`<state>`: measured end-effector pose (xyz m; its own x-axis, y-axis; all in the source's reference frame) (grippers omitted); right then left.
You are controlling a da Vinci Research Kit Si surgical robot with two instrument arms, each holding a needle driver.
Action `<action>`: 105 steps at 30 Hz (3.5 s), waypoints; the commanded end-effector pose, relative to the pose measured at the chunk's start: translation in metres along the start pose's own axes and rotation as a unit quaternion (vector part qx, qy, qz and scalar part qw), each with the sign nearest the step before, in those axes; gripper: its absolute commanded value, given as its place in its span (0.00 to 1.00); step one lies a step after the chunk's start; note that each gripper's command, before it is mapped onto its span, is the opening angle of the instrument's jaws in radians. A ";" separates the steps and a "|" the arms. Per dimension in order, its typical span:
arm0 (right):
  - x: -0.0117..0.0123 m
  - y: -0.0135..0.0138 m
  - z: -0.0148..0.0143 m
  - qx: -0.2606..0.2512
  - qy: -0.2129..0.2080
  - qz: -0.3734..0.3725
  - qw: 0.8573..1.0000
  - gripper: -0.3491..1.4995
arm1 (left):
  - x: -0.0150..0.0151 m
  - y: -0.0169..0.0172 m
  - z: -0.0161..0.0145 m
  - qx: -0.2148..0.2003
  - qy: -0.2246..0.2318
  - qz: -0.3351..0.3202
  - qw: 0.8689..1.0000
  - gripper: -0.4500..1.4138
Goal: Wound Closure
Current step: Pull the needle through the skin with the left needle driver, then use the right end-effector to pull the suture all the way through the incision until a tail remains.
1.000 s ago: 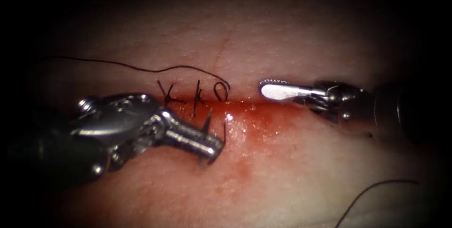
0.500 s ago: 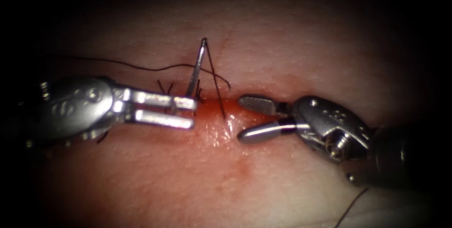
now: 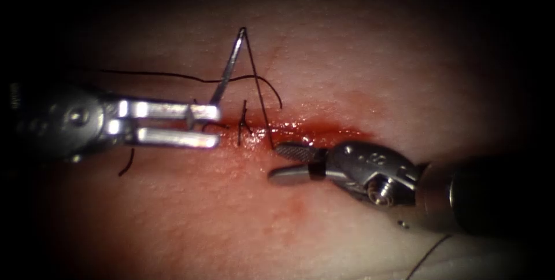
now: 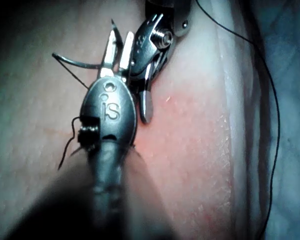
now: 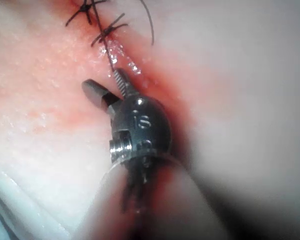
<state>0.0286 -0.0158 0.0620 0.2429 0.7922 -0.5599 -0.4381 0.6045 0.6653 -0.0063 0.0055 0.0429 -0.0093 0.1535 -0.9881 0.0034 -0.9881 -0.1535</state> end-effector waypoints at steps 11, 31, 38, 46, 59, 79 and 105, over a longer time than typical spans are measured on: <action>-0.0003 0.0003 0.0007 -0.014 -0.008 0.014 1.000 0.48 | 0.0045 -0.0015 -0.0018 0.026 0.024 0.048 0.998 0.00; 0.0021 0.0005 0.0023 -0.027 0.026 0.012 0.999 0.10 | 0.0039 0.0003 -0.0032 0.045 0.043 0.063 0.996 0.00; 0.0014 -0.0011 0.0008 -0.026 -0.005 0.016 1.000 0.00 | 0.0035 0.0002 -0.0042 0.068 0.064 0.062 0.994 0.00; 0.0004 -0.0055 -0.0033 -0.004 -0.017 0.039 0.999 0.00 | -0.0014 0.0019 -0.0054 0.092 0.059 0.052 0.993 0.00; 0.0020 -0.0148 -0.0058 0.053 0.008 0.032 0.998 0.00 | -0.0056 0.0036 -0.0051 0.115 0.028 0.050 0.992 0.00; 0.0060 -0.0076 -0.0047 0.009 0.006 -0.210 0.978 0.84 | -0.0037 0.0011 -0.0119 0.203 -0.017 0.070 0.976 0.00; 0.0053 -0.0024 0.0004 -0.014 0.002 -0.196 0.980 0.28 | -0.0044 0.0007 -0.0119 0.199 -0.007 0.072 0.977 0.00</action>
<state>0.0306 -0.0129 0.0571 0.3955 0.5034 -0.7682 -0.3370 0.8576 0.3885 0.0061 0.0040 0.0465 -0.0503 0.0146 -0.9986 -0.3833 -0.9236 0.0058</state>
